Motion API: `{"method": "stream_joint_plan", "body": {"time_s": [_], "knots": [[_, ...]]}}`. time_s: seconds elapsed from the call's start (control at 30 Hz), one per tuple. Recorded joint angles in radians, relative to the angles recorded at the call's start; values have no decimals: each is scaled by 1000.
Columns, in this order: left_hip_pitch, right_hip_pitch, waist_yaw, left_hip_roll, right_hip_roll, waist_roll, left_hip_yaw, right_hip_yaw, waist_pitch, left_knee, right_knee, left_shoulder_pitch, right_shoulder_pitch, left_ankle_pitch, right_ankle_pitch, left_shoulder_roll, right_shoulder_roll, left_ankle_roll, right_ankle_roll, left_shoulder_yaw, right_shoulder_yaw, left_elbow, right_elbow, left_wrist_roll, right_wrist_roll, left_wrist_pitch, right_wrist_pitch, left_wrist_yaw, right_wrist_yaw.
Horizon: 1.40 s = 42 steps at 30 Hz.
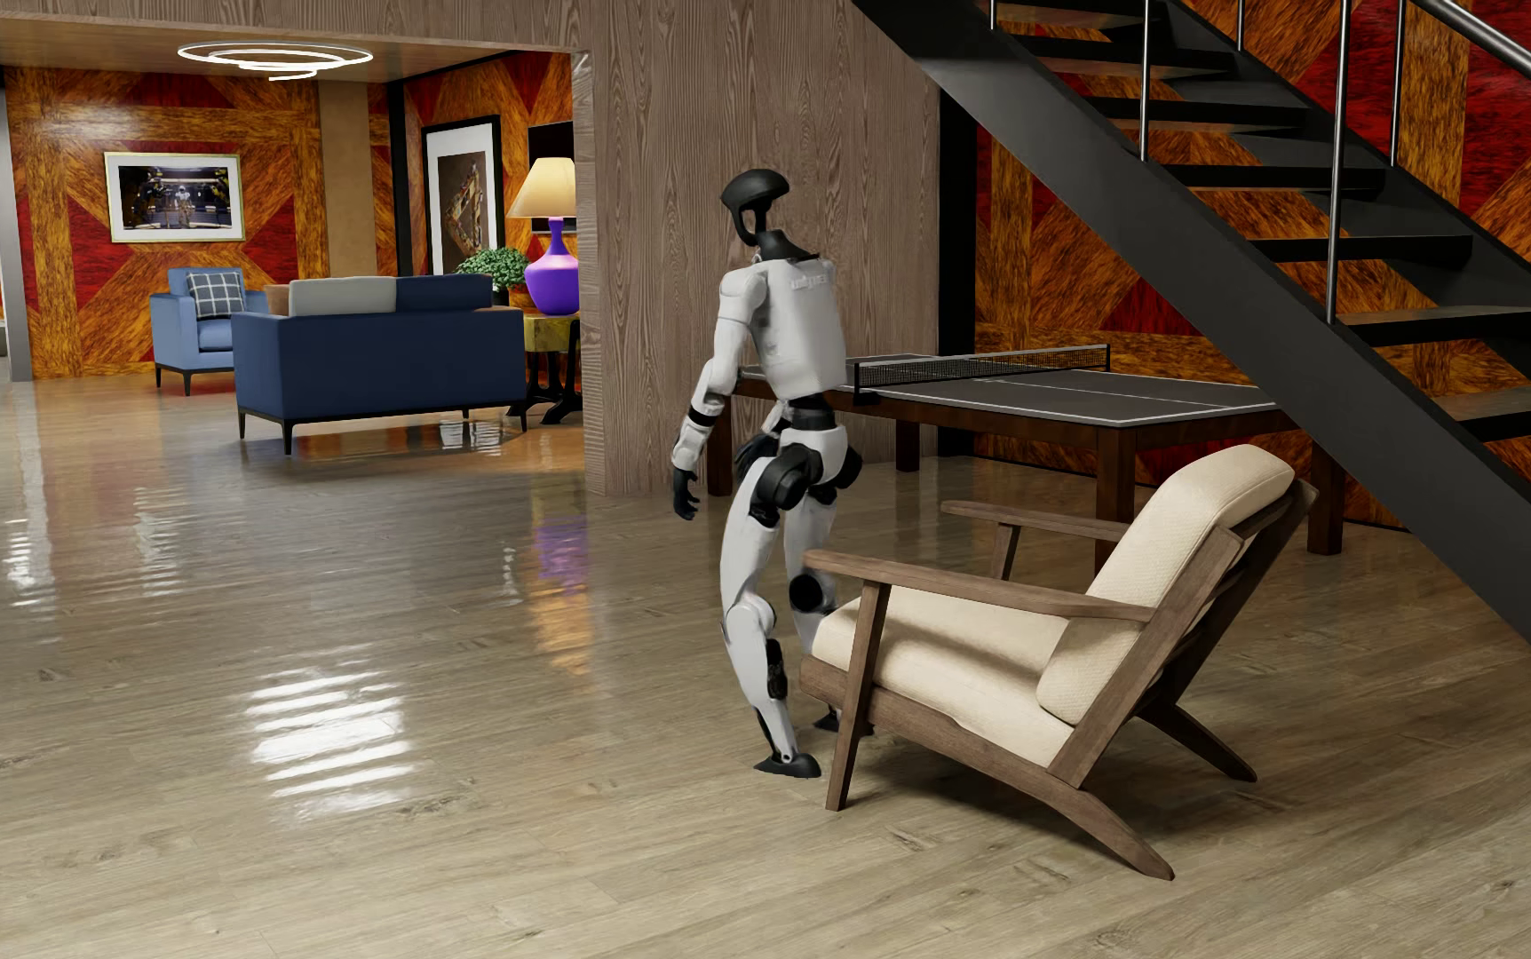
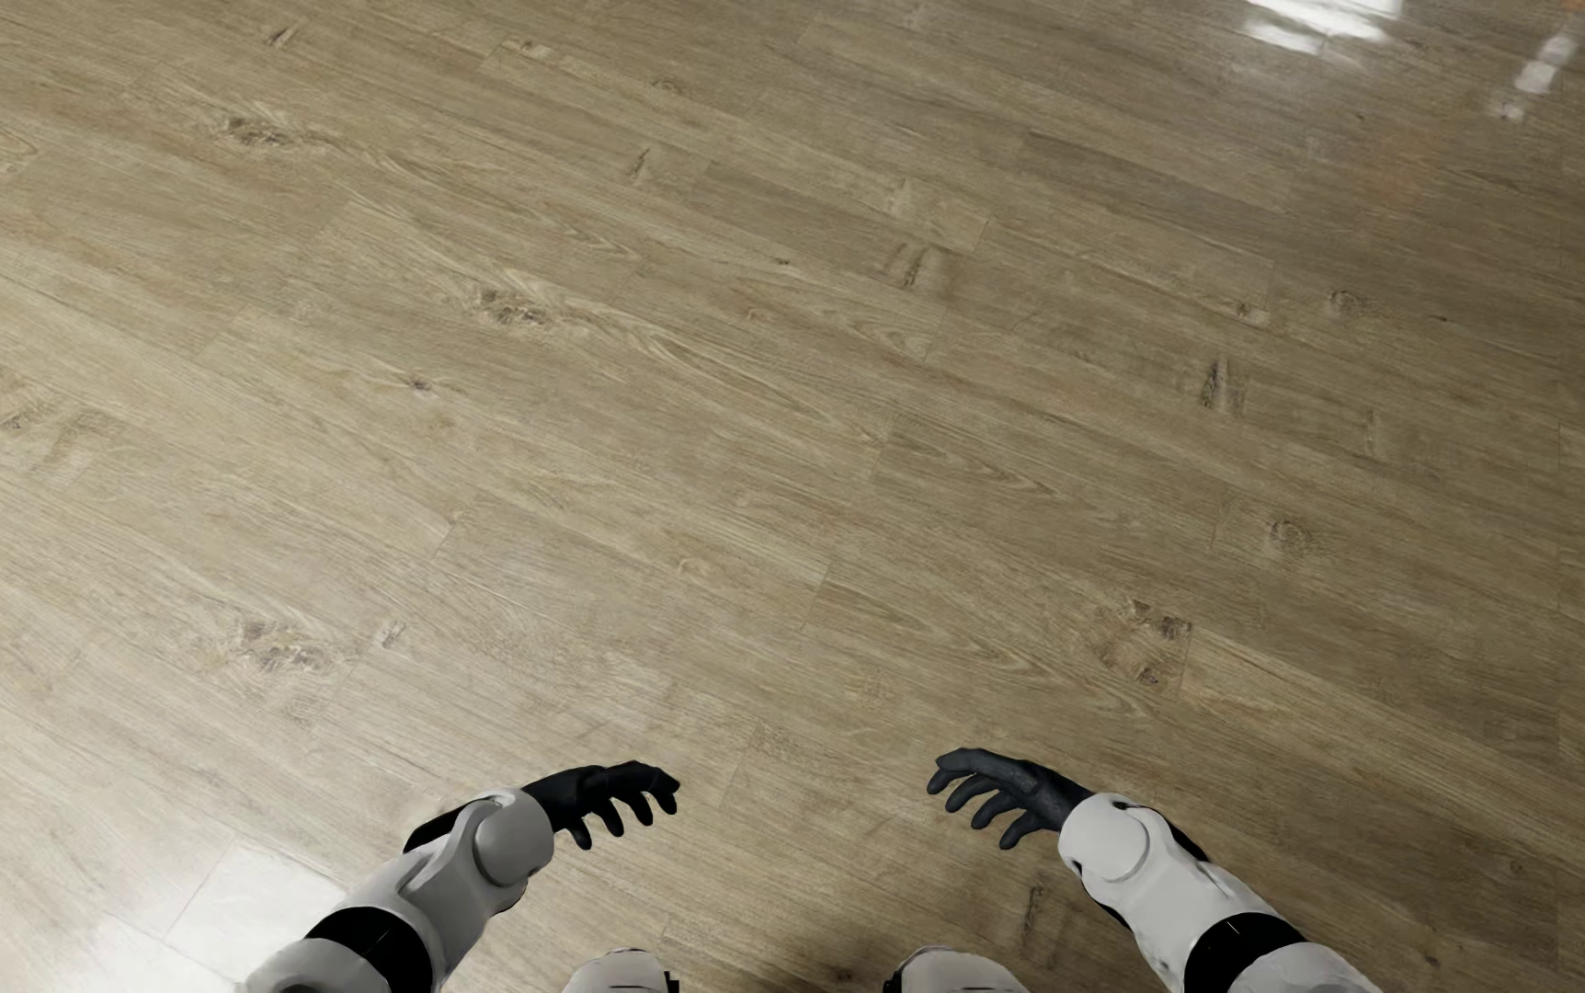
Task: Sit on the textiles chair
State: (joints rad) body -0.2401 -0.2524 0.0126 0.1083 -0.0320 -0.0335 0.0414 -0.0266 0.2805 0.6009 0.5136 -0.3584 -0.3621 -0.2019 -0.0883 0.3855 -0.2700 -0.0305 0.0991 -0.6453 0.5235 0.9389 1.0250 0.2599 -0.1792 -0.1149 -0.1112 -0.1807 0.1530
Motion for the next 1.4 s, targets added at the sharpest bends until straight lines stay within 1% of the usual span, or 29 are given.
{"method": "stream_joint_plan", "body": {"time_s": [0.07,0.13,0.17,0.2,0.23,0.27,0.3,0.33,0.4,0.43,0.47,0.53,0.6,0.63,0.67,0.73,0.8,0.87,0.97,1.03,1.1,1.17,1.2,1.27,1.3,1.33,1.4], "knots": [[-144,-155,2,17,-20,-1,-26,6,102,158,182,-116,-88,-36,-48,41,-24,-12,12,-128,78,-118,-83,34,-2,-27,-16,-10,-28],[-298,-312,4,22,-38,1,-58,16,195,315,351,-244,-173,-66,-86,71,-62,-18,22,-258,142,-206,-160,62,-7,-45,-32,-25,-28],[-379,-395,6,23,-45,2,-77,26,237,394,436,-309,-213,-80,-104,86,-93,-24,26,-317,178,-246,-220,78,-24,-53,-45,-32,-17],[-460,-476,5,29,-52,5,-96,36,283,475,519,-378,-260,-97,-122,111,-136,-36,33,-373,212,-297,-303,98,-47,-74,-68,-52,21],[-539,-557,5,36,-60,5,-113,49,323,555,605,-447,-300,-114,-140,145,-193,-51,46,-436,245,-365,-403,117,-39,-104,-85,-65,39],[-614,-633,3,38,-72,9,-131,62,362,635,687,-515,-336,-132,-158,185,-264,-60,60,-500,269,-443,-517,111,-6,-113,-96,-52,5],[-688,-712,0,39,-82,12,-147,71,396,713,772,-574,-375,-148,-171,237,-338,-70,69,-553,287,-532,-626,85,33,-113,-111,24,-36],[-757,-785,-3,40,-93,13,-164,83,432,787,850,-632,-424,-162,-185,296,-408,-81,79,-591,305,-629,-724,51,63,-107,-121,89,-51],[-891,-925,-3,52,-98,10,-198,109,498,930,990,-725,-523,-191,-204,416,-521,-106,102,-643,364,-790,-875,-29,138,-97,-143,269,-155],[-956,-988,-2,56,-101,14,-216,120,523,998,1054,-743,-559,-201,-214,473,-570,-114,117,-651,388,-866,-945,-57,180,-109,-166,361,-228],[-1014,-1047,1,55,-108,17,-233,132,543,1063,1118,-734,-570,-213,-221,525,-625,-122,131,-633,390,-940,-1025,-77,216,-119,-188,439,-287],[-1105,-1148,3,55,-115,18,-259,157,582,1183,1241,-660,-548,-238,-237,597,-720,-137,148,-531,353,-1025,-1172,-77,254,-139,-229,557,-366],[-1171,-1218,6,59,-124,17,-278,176,607,1282,1341,-581,-478,-253,-248,640,-771,-148,162,-425,276,-1090,-1263,-74,265,-150,-259,611,-436],[-1188,-1236,7,58,-130,19,-285,181,616,1317,1378,-547,-442,-255,-247,648,-788,-152,165,-384,238,-1109,-1290,-74,266,-153,-267,623,-447],[-1196,-1243,7,61,-131,19,-291,184,620,1346,1406,-507,-412,-252,-242,653,-790,-155,164,-341,212,-1118,-1301,-69,261,-153,-270,629,-453],[-1193,-1243,1,61,-133,19,-299,189,608,1386,1448,-440,-360,-244,-226,638,-762,-157,160,-280,167,-1110,-1285,-59,242,-142,-257,612,-431],[-1161,-1217,0,67,-132,21,-299,193,592,1404,1468,-384,-318,-226,-199,594,-718,-159,153,-217,134,-1064,-1241,-47,222,-131,-235,565,-390],[-1104,-1163,0,73,-136,28,-291,191,566,1407,1471,-297,-248,-203,-178,520,-652,-155,145,-133,85,-985,-1166,-30,194,-120,-212,503,-337],[-1010,-1070,-3,85,-143,32,-278,185,519,1406,1470,-182,-133,-188,-163,384,-497,-150,137,-22,-18,-843,-1030,-3,134,-107,-181,420,-265],[-953,-1013,-7,91,-145,30,-272,181,480,1405,1470,-128,-55,-183,-159,299,-376,-148,129,33,-96,-755,-939,7,88,-103,-174,379,-243],[-905,-970,-11,93,-142,23,-266,179,439,1395,1463,-82,4,-175,-154,223,-246,-146,121,83,-167,-667,-840,15,66,-102,-166,359,-256],[-865,-937,-15,88,-132,18,-262,177,411,1385,1456,-52,29,-166,-147,166,-150,-138,108,116,-205,-598,-765,10,50,-95,-152,345,-266],[-847,-923,-17,86,-125,16,-260,176,396,1381,1455,-44,32,-162,-143,149,-124,-135,100,123,-205,-567,-730,4,48,-90,-146,342,-276],[-810,-896,-20,84,-107,9,-256,172,371,1375,1452,-31,23,-159,-137,130,-109,-128,81,128,-184,-507,-664,-14,57,-80,-142,364,-292],[-794,-885,-21,82,-101,6,-253,171,358,1372,1452,-20,23,-156,-135,124,-111,-125,73,136,-175,-482,-635,-29,68,-68,-138,375,-296],[-779,-874,-21,82,-96,3,-251,169,345,1369,1452,-4,31,-155,-133,117,-111,-123,66,150,-172,-454,-607,-48,84,-58,-135,394,-312],[-758,-857,-21,76,-93,-1,-248,168,319,1365,1452,43,67,-150,-132,96,-101,-118,58,200,-199,-387,-530,-97,126,-24,-116,416,-355]]}}
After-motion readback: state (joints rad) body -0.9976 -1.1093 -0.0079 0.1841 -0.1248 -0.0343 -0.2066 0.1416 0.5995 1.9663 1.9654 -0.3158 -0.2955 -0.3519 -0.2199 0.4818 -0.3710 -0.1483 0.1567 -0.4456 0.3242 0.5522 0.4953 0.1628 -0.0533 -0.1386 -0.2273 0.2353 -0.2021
